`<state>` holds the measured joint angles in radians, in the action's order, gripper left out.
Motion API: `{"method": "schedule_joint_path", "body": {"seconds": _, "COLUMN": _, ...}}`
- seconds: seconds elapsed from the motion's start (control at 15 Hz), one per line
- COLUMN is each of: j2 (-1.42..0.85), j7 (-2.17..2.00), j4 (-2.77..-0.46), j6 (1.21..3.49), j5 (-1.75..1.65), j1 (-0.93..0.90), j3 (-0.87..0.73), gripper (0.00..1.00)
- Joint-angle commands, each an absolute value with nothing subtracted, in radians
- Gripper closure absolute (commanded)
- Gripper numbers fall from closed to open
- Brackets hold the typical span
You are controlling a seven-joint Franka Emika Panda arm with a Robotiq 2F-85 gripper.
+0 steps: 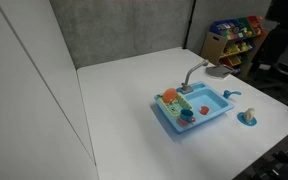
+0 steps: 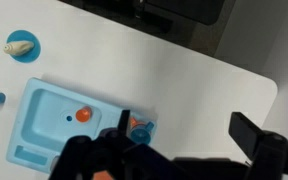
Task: Pick up the orange cup from the sink and place it on the light blue surface before the dish rack
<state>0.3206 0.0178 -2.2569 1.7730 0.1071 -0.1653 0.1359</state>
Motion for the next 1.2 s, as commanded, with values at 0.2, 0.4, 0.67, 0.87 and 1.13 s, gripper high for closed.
{"method": "schedule_joint_path", "body": {"seconds": 0.2, "j2": 0.316, "j7": -0.003, "j4": -2.249, "j6": 1.770, "j5": 0.086, "j1": -0.157, "j3": 0.145, "gripper": 0.00}}
{"method": "schedule_joint_path", "body": {"seconds": 0.4, "j2": 0.294, "j7": -0.053, "j4": -2.230, "j6": 1.770, "j5": 0.012, "j1": -0.139, "j3": 0.154, "gripper": 0.00}}
{"method": "schedule_joint_path", "body": {"seconds": 0.67, "j2": 0.247, "j7": -0.138, "j4": -2.201, "j6": 1.774, "j5": -0.081, "j1": -0.115, "j3": 0.152, "gripper": 0.00}}
{"method": "schedule_joint_path", "body": {"seconds": 0.87, "j2": 0.218, "j7": -0.211, "j4": -2.201, "j6": 1.807, "j5": -0.137, "j1": -0.092, "j3": 0.146, "gripper": 0.00}}
{"method": "schedule_joint_path", "body": {"seconds": 1.13, "j2": 0.179, "j7": -0.268, "j4": -2.216, "j6": 1.907, "j5": -0.154, "j1": -0.064, "j3": 0.127, "gripper": 0.00}}
